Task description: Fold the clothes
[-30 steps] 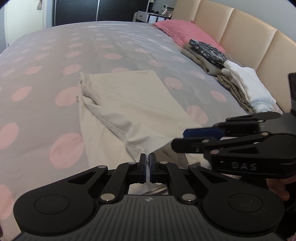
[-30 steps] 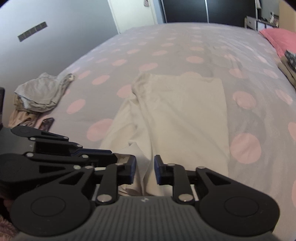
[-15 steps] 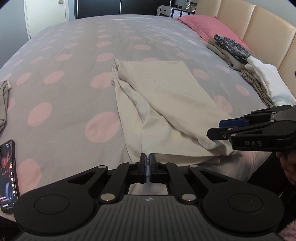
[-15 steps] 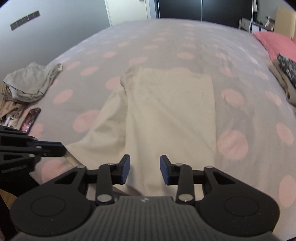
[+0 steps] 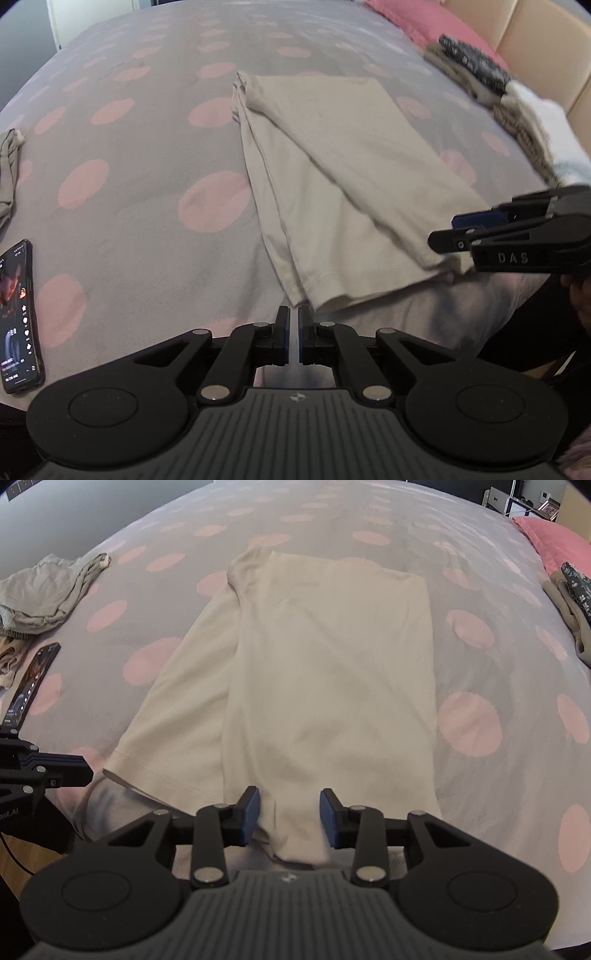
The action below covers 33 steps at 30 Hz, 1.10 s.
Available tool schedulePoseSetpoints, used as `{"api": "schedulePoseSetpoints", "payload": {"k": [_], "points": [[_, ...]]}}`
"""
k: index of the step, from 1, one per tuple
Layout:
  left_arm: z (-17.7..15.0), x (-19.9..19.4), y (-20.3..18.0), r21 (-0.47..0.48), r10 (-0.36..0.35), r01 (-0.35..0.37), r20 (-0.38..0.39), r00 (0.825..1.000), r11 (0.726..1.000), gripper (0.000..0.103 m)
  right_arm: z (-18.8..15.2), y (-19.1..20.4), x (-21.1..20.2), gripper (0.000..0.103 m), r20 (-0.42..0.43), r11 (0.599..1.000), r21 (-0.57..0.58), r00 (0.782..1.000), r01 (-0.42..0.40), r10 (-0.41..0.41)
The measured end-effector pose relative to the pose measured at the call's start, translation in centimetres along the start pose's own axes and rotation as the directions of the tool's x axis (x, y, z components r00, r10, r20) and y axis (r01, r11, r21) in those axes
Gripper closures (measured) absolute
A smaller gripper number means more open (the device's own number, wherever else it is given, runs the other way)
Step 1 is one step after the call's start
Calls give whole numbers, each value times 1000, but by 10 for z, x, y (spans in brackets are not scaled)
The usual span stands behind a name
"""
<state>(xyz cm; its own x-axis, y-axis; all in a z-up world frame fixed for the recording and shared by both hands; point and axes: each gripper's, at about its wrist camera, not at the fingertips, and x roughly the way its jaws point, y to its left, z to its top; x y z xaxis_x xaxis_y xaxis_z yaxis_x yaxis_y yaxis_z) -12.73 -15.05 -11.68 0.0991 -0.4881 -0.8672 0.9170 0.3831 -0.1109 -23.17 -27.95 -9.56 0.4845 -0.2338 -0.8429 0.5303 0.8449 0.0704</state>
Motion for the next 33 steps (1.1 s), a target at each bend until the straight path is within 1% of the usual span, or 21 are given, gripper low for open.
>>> {"api": "schedulePoseSetpoints", "payload": {"k": [2, 3, 4, 7, 8, 10, 12, 15, 17, 18, 19, 20, 21, 22, 23, 26, 28, 30, 33], "points": [[5, -6, 6, -36, -25, 26, 42, 999, 999, 99, 1, 0, -6, 63, 29, 1000, 6, 1000, -5, 5], [8, -7, 8, -49, -33, 36, 55, 998, 998, 96, 2, 0, -9, 64, 46, 1000, 8, 999, -14, 13], [10, -7, 10, -62, -40, 44, 64, 997, 997, 94, 3, 1, -11, 64, 60, 1000, 4, 998, -27, 27], [21, 1, 15, -106, -66, 74, 76, 995, 992, 94, 5, 11, -12, 64, 77, 998, -34, 995, -58, 60], [23, 6, 16, -119, -74, 82, 73, 995, 990, 94, 5, 14, -12, 65, 78, 997, -51, 995, -66, 69], [26, 15, 17, -138, -81, 90, 71, 994, 986, 94, 7, 23, -9, 70, 75, 993, -90, 994, -71, 78], [28, 26, 19, -161, -87, 96, 63, 994, 982, 94, 7, 31, -4, 72, 71, 990, -124, 994, -72, 81], [28, 42, 24, -199, -94, 100, 41, 995, 975, 94, 7, 37, 7, 72, 49, 987, -144, 996, -68, 76], [26, 50, 27, -218, -111, 116, 34, 993, 969, 94, 5, 40, 15, 72, 29, 986, -156, 997, -62, 67], [26, 52, 28, -220, -110, 115, 36, 993, 969, 94, 4, 40, 19, 77, 21, 985, -161, 998, -56, 60], [25, 53, 29, -227, -115, 120, 36, 993, 967, 99, 4, 41, 22, 89, 14, 985, -165, 998, -50, 53], [25, 54, 30, -233, -120, 125, 36, 992, 964, 102, 3, 41, 24, 96, 12, 985, -169, 999, -44, 47], [25, 52, 30, -230, -116, 124, 46, 992, 965, 102, 4, 41, 23, 99, 18, 985, -165, 999, -42, 46], [25, 50, 29, -225, -113, 123, 56, 992, 967, 103, 4, 40, 22, 101, 25, 987, -158, 999, -42, 47], [25, 46, 29, -220, -102, 115, 71, 992, 969, 103, 5, 39, 19, 101, 35, 987, -154, 998, -44, 50], [23, 35, 34, -246, -76, 100, 105, 992, 964, 103, 5, 42, 7, 101, 87, 984, -164, 993, -68, 83], [23, 33, 38, -257, -58, 83, 105, 993, 963, 103, 5, 44, 2, 101, 113, 980, -175, 987, -93, 114], [22, 39, 41, -269, -57, 74, 71, 996, 960, 103, 6, 47, 2, 101, 108, 977, -189, 987, -98, 120], [19, 51, 43, -287, -76, 83, 34, 997, 954, 103, 5, 47, 12, 101, 57, 978, -180, 992, -103, 115]]}}
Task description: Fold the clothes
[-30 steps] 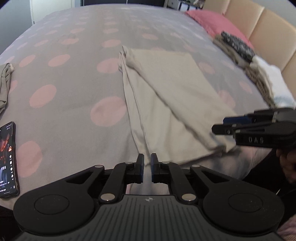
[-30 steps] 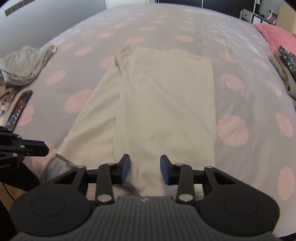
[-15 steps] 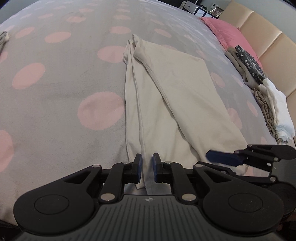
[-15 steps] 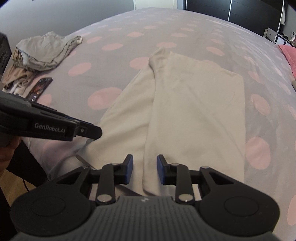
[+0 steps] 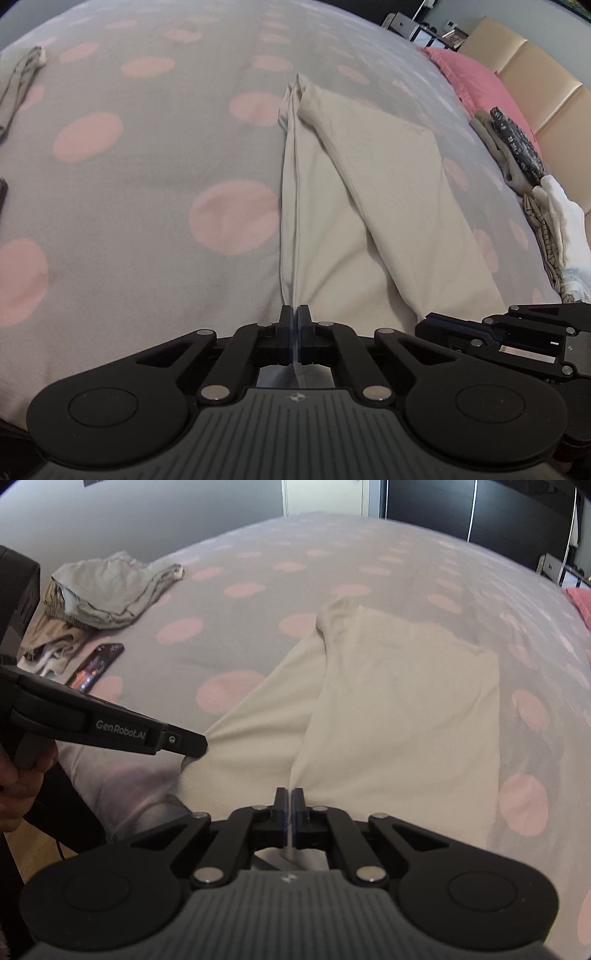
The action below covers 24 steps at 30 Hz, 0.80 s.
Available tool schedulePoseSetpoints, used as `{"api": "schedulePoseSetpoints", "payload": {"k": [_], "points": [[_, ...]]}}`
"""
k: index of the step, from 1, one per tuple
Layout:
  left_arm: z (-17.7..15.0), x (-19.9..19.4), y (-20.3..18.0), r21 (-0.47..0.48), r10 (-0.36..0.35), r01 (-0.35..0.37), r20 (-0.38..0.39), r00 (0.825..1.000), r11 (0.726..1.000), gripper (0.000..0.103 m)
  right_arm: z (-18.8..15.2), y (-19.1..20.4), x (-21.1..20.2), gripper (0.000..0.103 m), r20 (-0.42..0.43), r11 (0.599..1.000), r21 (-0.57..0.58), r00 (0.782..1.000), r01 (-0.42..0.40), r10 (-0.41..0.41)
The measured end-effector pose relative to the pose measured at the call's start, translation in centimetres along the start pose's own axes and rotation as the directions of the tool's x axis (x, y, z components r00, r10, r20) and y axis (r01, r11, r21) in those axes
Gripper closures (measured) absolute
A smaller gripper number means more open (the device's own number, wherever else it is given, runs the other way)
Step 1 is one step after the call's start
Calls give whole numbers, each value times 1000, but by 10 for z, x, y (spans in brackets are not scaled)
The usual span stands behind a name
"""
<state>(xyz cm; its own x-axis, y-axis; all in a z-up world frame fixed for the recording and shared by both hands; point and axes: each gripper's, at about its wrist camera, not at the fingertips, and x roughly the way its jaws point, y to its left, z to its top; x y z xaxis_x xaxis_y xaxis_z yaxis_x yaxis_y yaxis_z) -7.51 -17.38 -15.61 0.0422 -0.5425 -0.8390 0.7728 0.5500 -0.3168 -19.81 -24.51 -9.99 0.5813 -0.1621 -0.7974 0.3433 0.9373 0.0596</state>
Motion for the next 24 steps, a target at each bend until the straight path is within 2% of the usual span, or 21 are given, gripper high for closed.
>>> {"api": "schedulePoseSetpoints", "payload": {"k": [2, 5, 6, 9, 11, 12, 13, 14, 16, 24], "points": [[-1, 3, 0, -10, 9, -10, -16, 1000, 1000, 103, -2, -1, 5, 101, -24, 1000, 1, 1000, -4, 4], [-4, 5, 3, -25, 26, -27, -34, 999, 999, 94, -5, -2, 11, 97, -60, 1000, 13, 998, -20, 21], [-5, 4, 4, -28, 34, -35, -38, 999, 999, 89, -6, -2, 10, 96, -65, 1000, 14, 998, -25, 26], [-7, -3, 6, -30, 54, -55, -27, 998, 998, 83, -8, 0, 5, 94, -64, 999, 12, 997, -32, 32], [-8, -9, 7, -29, 72, -72, -14, 997, 997, 83, -8, -1, -2, 85, -41, 999, 15, 999, -28, 29], [-7, -12, 7, -29, 78, -78, 0, 997, 997, 81, -8, -3, -6, 75, -25, 1000, 19, 999, -23, 23], [-6, -17, 7, -34, 78, -77, 19, 997, 996, 76, -7, -5, -10, 71, -12, 1000, 26, 1000, -16, 16], [-4, -20, 7, -39, 71, -69, 36, 997, 997, 73, -5, -8, -13, 71, 0, 999, 34, 1000, -9, 9], [1, -27, 7, -46, 57, -54, 66, 996, 997, 60, -2, -13, -18, 70, 11, 998, 55, 1000, 0, -1], [27, -33, -4, -48, 3, 1, 85, 996, 999, 59, 18, -43, -34, 54, -10, 991, 135, 1000, 12, -11]]}}
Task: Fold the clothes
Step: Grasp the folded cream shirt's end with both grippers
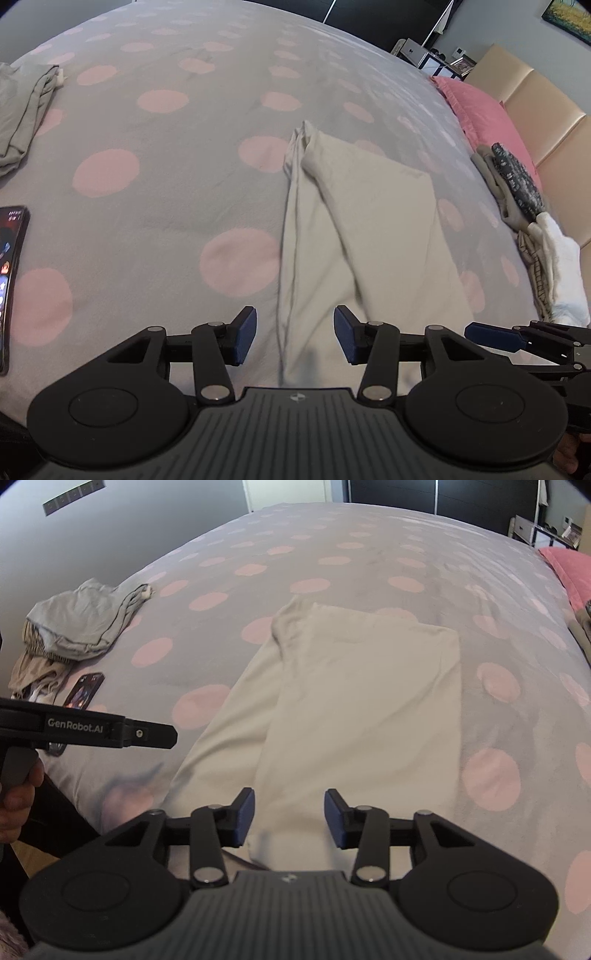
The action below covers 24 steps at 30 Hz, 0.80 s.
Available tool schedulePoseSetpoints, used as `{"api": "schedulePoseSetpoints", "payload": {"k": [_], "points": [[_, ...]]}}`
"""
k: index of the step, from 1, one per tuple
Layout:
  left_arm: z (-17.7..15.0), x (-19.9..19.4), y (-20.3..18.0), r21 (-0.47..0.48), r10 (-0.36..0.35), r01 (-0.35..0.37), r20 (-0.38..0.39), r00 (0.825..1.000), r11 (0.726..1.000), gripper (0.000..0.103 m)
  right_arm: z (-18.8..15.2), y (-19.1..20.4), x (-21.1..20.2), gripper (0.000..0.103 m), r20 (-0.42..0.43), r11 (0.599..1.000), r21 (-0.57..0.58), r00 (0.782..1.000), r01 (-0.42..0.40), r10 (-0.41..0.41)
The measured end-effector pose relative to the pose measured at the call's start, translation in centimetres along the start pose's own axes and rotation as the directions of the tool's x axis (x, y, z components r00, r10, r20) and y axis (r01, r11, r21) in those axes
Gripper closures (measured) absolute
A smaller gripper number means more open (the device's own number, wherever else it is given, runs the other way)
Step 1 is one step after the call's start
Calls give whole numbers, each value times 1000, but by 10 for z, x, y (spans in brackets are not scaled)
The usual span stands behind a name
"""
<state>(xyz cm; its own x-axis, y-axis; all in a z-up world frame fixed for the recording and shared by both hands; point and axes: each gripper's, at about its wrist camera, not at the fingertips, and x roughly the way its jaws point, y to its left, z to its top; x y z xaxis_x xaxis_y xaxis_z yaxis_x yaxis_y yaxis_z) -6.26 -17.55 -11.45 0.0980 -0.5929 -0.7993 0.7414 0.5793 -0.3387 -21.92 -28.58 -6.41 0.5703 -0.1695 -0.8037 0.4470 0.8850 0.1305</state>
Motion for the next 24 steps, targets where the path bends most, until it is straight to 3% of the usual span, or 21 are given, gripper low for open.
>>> {"api": "schedulePoseSetpoints", "payload": {"k": [2, 6, 14, 20, 24], "points": [[10, 2, -5, 7, -9, 9, 9, 1000, 1000, 58, 8, -8, -2, 47, 3, 1000, -6, 1000, 20, -20], [30, 14, -11, 28, -8, 7, 33, 999, 1000, 57, 21, -33, 2, 47, -12, 995, -11, 995, 100, -100], [59, 50, 15, -64, -101, 105, 70, 992, 992, 52, 32, -100, 22, 47, -64, 974, 160, 986, 163, -155], [59, 70, 22, -86, -145, 154, 104, 984, 984, 48, 28, -132, 41, 47, -40, 934, 340, 994, 106, -98], [62, 81, 12, -42, -142, 148, 110, 984, 988, 46, 28, -137, 54, 47, -17, 921, 382, 997, 76, -75]]}}
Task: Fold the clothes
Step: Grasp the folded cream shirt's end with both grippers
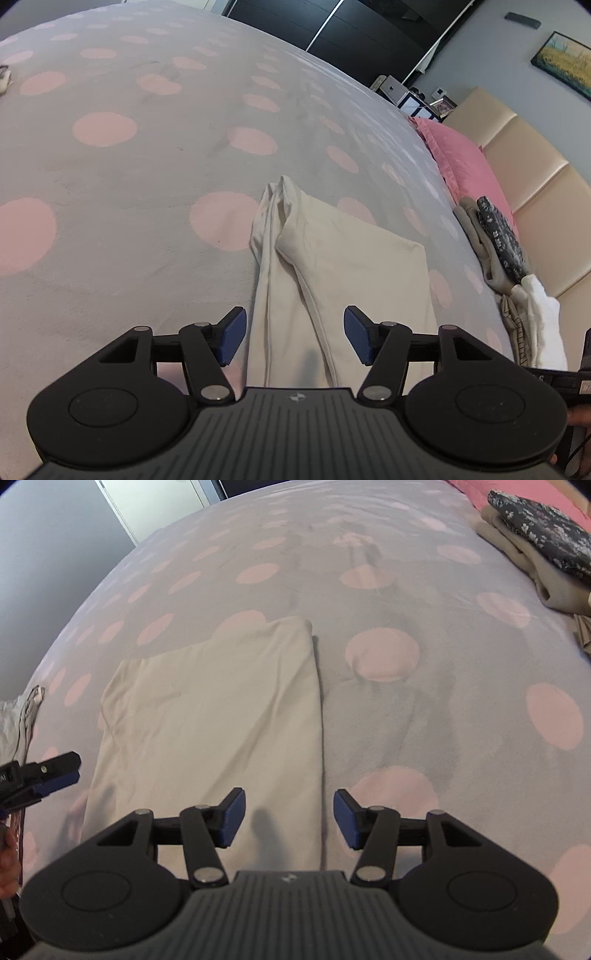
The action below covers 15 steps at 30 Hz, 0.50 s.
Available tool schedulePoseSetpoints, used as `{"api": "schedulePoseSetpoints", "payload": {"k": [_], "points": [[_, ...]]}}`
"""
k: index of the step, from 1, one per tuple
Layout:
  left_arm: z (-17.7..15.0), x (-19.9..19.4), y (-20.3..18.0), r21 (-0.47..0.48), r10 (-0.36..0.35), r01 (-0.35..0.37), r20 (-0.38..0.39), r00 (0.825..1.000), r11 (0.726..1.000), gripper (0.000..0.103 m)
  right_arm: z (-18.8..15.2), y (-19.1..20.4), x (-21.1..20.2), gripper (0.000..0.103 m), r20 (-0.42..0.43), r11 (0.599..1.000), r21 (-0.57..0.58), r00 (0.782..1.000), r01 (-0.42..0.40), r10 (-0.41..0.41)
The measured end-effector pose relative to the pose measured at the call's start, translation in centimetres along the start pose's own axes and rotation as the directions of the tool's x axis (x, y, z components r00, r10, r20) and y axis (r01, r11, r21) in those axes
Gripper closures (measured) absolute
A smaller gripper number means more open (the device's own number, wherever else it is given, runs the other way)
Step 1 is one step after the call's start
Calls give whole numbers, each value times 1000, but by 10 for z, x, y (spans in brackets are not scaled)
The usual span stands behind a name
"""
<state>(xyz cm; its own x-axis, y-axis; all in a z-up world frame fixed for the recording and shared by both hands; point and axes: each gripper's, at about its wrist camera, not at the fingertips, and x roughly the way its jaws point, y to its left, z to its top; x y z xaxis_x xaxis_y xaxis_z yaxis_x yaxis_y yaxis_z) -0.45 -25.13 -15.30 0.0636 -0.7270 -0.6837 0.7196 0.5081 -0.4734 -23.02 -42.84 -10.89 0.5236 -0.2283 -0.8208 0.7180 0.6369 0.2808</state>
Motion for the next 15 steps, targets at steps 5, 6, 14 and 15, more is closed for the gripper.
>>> {"api": "schedulePoseSetpoints", "payload": {"k": [5, 6, 14, 15], "points": [[8, 18, 0, -13, 8, -8, 5, 1000, 1000, 45, 8, -4, 15, 47, 8, 1000, 29, 1000, 4, -4], [10, 22, 2, -23, 9, -9, 0, 1000, 1000, 45, 10, -5, 18, 47, 9, 999, 37, 1000, 0, 0], [32, 54, 14, -35, 17, -18, -33, 999, 999, 46, 34, -10, 46, 47, 12, 995, 98, 999, -35, 34], [35, 57, 15, -28, 14, -15, -42, 999, 1000, 47, 38, -10, 50, 47, 15, 994, 103, 999, -41, 40]]}}
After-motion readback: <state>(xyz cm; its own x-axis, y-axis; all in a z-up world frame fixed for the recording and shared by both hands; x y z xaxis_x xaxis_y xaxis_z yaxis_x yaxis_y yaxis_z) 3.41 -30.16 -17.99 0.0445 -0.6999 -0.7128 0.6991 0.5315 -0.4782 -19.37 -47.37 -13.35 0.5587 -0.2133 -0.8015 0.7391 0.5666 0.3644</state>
